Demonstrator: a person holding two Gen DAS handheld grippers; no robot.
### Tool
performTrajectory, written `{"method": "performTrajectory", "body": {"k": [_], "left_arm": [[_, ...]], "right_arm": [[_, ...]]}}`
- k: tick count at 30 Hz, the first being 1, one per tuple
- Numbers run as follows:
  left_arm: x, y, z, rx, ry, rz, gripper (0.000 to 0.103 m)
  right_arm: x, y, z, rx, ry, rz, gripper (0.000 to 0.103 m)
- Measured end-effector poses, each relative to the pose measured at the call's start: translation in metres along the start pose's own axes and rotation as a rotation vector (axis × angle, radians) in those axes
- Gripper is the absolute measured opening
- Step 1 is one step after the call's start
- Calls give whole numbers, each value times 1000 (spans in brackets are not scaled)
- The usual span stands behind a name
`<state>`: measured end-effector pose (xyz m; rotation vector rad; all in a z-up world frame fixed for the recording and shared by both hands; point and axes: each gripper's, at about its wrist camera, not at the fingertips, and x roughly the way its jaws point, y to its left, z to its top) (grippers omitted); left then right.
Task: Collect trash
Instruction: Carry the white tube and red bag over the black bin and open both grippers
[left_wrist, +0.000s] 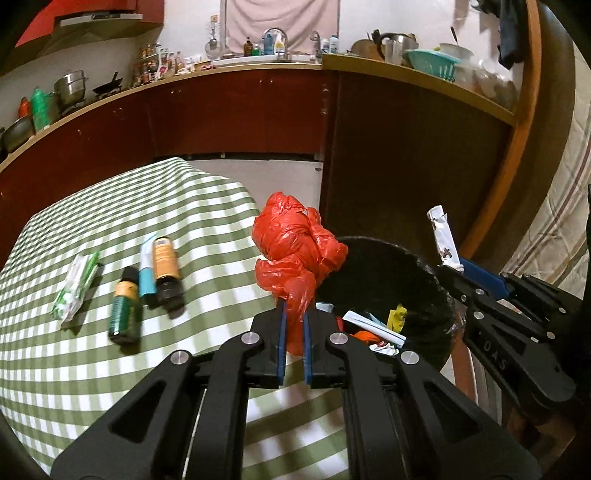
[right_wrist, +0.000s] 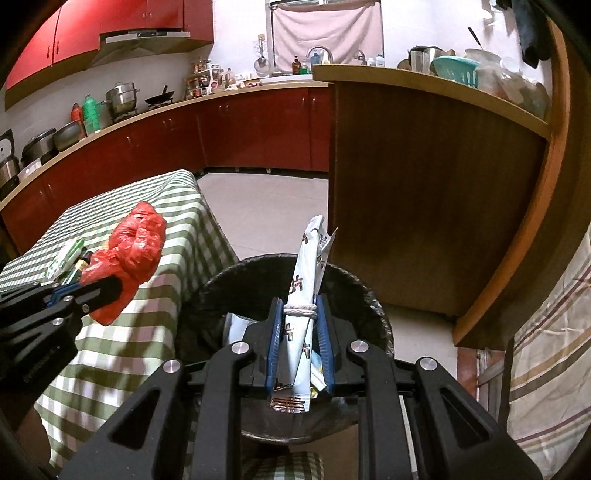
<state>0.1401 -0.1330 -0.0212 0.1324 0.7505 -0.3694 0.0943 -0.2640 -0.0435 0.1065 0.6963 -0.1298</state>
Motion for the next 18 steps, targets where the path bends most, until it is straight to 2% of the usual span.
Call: {"method": "performTrajectory", "body": {"k": [12,18], "left_arm": [[34,-29,9,25,57,-1,8],[39,-25,7,6,74,7,25]], "right_arm": [[14,-20,-3,36,5,4,20],[20,-26,-5,63,17,14,29]]}}
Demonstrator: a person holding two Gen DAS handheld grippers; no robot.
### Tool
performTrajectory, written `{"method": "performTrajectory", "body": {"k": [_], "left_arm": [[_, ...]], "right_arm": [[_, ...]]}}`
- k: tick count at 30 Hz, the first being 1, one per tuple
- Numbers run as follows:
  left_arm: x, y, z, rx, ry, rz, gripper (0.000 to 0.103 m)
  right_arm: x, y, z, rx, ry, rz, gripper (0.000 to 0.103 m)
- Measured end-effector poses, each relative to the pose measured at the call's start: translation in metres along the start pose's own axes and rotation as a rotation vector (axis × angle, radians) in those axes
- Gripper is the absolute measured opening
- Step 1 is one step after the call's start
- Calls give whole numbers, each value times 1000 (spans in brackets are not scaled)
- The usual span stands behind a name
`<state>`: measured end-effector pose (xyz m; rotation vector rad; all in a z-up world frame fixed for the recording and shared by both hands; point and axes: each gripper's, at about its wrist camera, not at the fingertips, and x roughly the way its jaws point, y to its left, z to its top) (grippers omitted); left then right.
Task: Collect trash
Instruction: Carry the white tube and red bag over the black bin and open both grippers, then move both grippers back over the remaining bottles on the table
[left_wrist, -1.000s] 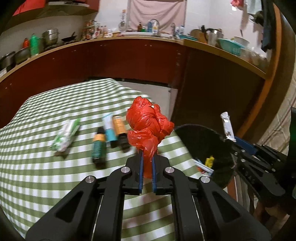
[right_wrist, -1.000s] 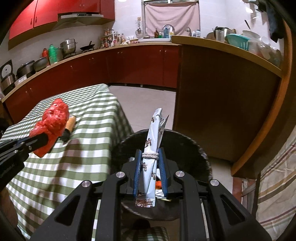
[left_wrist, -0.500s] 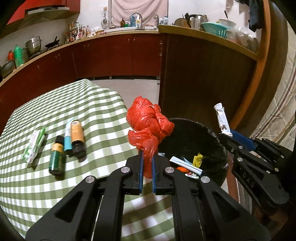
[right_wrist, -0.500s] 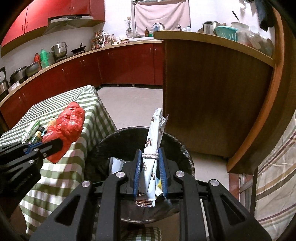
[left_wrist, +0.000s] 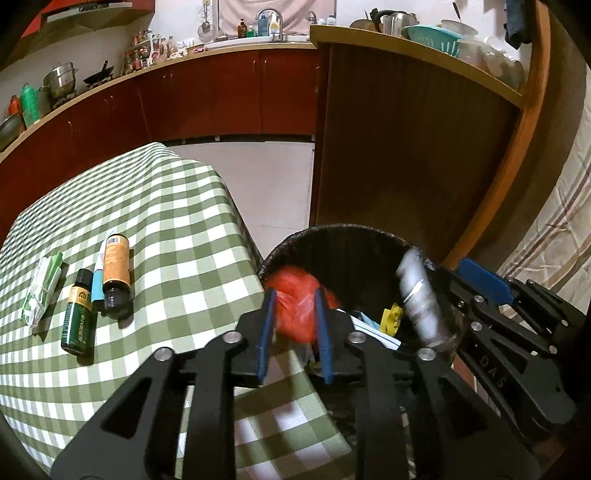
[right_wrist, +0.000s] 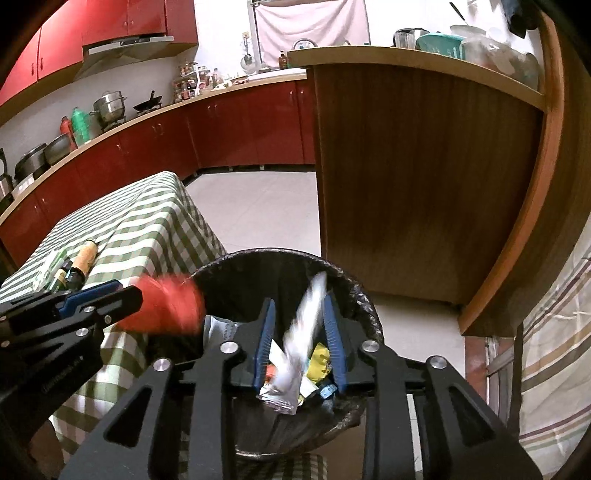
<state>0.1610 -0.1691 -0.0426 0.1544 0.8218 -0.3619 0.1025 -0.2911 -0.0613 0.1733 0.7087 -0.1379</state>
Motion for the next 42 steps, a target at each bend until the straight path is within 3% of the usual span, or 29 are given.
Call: {"method": "performTrajectory", "body": {"k": [5,7,18,42], "left_arm": [[-2,4,-1,-8,-3,10,28],[-6,7,-1,-13,-9,14,41],[-37,46,-12,-55,-48,69,45],[-96,204,-56,-250,-65,316,56]], "right_arm": [[-2,-1,2,-2,-4,-3,31],[-3,0,3,-2,-7,-5,33],[-14,27,7,-40,-22,27,36],[-13,170,16,-197,-9,214,36]]}}
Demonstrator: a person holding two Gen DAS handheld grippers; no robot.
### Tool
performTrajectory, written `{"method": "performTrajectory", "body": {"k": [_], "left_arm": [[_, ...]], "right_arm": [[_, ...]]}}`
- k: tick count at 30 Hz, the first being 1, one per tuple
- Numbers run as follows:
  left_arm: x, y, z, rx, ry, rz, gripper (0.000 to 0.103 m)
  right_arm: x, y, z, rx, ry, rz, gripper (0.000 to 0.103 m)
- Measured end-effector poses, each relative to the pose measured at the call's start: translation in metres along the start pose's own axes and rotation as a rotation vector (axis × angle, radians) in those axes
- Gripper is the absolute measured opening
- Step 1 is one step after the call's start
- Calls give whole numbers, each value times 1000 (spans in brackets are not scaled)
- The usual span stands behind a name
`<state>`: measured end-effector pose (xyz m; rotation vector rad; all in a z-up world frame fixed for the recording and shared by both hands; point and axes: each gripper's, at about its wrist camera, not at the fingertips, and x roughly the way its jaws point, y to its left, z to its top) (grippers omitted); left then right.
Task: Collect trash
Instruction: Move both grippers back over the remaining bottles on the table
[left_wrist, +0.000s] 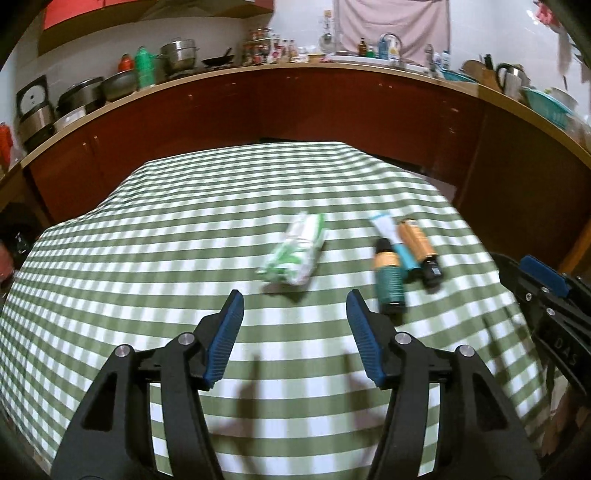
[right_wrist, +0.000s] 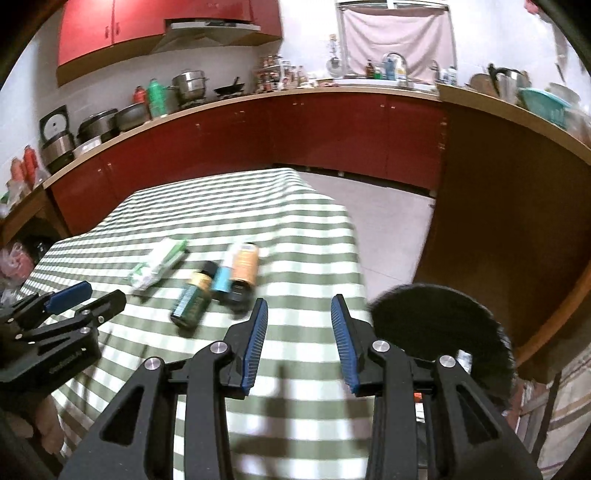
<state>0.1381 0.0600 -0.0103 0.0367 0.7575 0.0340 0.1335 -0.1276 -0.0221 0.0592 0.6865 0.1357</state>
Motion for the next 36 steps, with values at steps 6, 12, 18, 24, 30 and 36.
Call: {"method": "performTrajectory", "body": {"k": [6,12,18,24,30,36], "left_arm": [[3,36,-3,-33,5,41,57],[8,67,-7,-61,18,73,58],[13,91,-10,-90,23,82,63],[18,105,-11,-104,28,70,63],[21,108,-10,-111,29,54,63],[24,106,-10,-99,30,45,63]], "right_arm": [[19,41,7,-51,18,48,36],[39,69,11,-88,52,66,36],[56,84,11,-113,105,53,36],[64,91,12,-121,143,28,36],[72,95,12,-125,174,24,30],[72,96,13,-128,178,23,25]]}}
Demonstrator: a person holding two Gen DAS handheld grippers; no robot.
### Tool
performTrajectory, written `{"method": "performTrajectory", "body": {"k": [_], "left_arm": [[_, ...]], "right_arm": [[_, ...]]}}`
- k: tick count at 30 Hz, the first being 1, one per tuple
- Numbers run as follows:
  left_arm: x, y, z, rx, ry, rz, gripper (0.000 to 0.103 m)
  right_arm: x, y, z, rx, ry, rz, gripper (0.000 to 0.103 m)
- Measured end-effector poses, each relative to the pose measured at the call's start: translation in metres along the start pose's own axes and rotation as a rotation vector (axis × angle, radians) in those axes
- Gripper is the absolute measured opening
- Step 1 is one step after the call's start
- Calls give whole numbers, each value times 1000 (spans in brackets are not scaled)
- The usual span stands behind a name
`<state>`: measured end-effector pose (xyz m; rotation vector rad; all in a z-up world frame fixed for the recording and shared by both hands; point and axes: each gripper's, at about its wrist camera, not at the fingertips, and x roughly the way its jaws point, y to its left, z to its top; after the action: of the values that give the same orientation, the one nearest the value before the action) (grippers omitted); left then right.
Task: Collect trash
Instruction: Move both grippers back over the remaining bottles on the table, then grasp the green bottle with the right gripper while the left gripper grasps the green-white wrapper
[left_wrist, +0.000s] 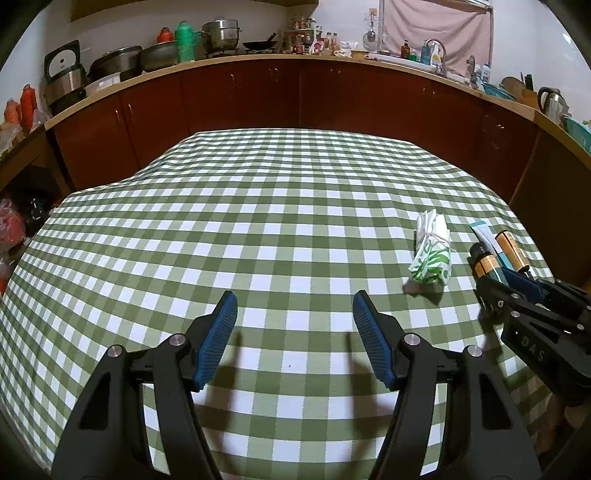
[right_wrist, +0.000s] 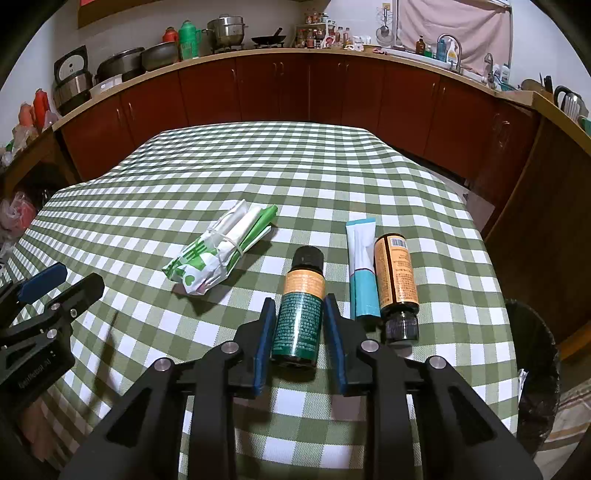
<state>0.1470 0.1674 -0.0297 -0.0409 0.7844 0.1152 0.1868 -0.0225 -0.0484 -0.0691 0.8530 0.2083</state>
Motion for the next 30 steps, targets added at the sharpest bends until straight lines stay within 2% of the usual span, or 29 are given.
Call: {"method": "performTrajectory", "body": {"k": [13,17,22,30], "left_arm": [[4,-29,12,7,5,-56,63],[5,-46,17,26,-2,-80,65],[8,-71,26,55,-12,-110,72],[31,-108,37,129,8,-124,72]], "right_arm": [[-21,-3,0,5,-63,6,24],[-35,-16,1,13,-99,-7,24],[-46,-39,-1,45,-127,-32,24],[-49,-78,-6,105,-132,-76,24]]}}
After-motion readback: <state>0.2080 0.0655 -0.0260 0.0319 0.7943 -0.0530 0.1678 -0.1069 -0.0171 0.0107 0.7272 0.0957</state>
